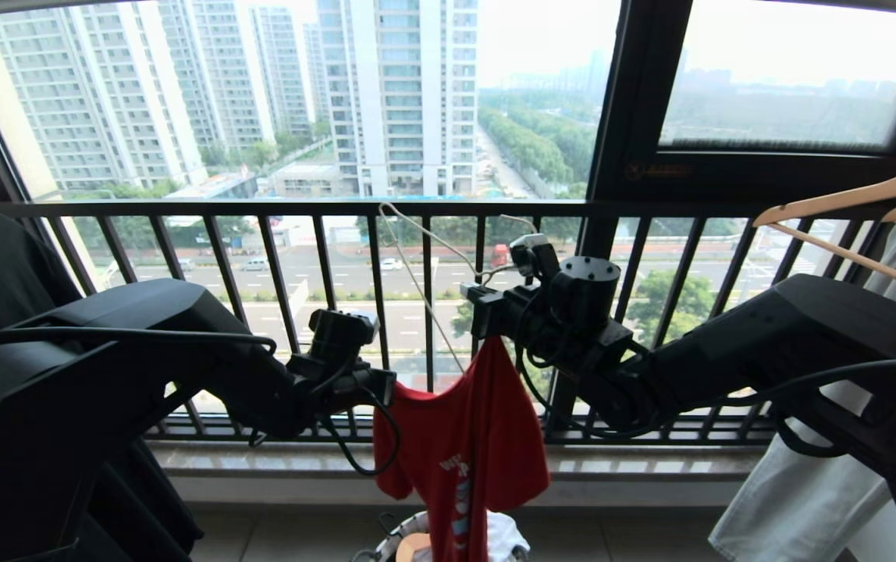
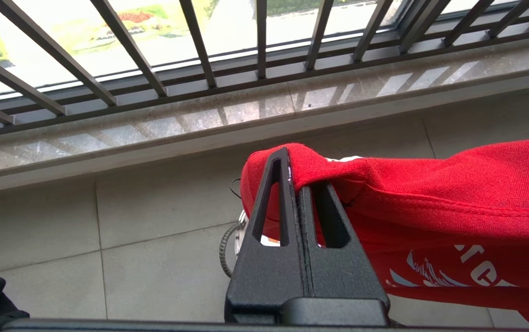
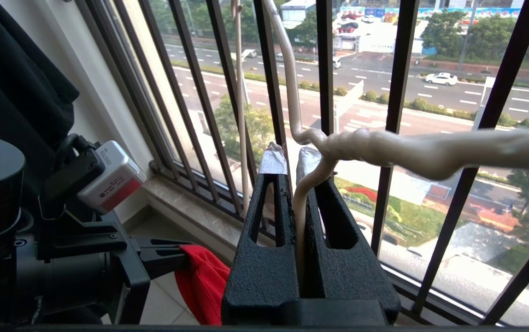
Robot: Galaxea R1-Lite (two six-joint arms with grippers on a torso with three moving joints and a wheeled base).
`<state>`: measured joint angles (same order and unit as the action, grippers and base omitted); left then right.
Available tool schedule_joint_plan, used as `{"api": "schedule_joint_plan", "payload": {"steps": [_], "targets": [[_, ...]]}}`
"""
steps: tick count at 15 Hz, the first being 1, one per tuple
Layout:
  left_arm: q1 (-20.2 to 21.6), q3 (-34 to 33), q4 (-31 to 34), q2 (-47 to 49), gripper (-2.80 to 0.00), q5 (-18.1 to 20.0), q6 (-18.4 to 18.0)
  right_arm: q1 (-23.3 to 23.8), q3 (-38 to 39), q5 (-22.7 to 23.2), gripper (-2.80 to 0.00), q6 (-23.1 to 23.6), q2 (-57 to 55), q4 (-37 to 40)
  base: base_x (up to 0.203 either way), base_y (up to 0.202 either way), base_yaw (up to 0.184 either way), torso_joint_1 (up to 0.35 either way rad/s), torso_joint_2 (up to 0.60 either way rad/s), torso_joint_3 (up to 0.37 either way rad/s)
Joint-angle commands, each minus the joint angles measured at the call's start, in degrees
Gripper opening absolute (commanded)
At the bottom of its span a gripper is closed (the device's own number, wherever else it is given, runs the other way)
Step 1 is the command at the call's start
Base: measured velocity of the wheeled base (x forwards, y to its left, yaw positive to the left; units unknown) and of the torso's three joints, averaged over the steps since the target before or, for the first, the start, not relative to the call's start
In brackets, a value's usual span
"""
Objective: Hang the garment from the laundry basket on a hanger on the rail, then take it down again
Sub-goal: Take the clothes off the clothes rack
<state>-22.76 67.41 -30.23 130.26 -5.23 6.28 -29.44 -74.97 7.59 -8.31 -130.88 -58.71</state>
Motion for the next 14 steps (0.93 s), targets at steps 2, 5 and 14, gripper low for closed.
{"api": "schedule_joint_plan", "payload": {"steps": [2, 5, 14], "targets": [[1.12, 0.17, -0.18, 0.21, -2.8, -0.04, -0.51, -0.18, -1.79, -0.1, -2.8, -0.12, -3.09, -0.78, 0.0, 0.0, 0.0, 0.0, 0.0, 0.0], [2.82, 0.44, -0.26, -0.8, -2.8, -0.04, -1.0, -0.35, -2.11, -0.12, -2.8, -0.12, -3.52, -0.79, 0.0, 0.0, 0.0, 0.0, 0.0, 0.0], [3.33, 1.02, -0.18, -0.01, 0.0, -0.51, -2.48, -0.44, -2.77, -0.21, -2.8, -0.12, -5.05, -0.97, 0.0, 0.0, 0.0, 0.0, 0.0, 0.0]]}}
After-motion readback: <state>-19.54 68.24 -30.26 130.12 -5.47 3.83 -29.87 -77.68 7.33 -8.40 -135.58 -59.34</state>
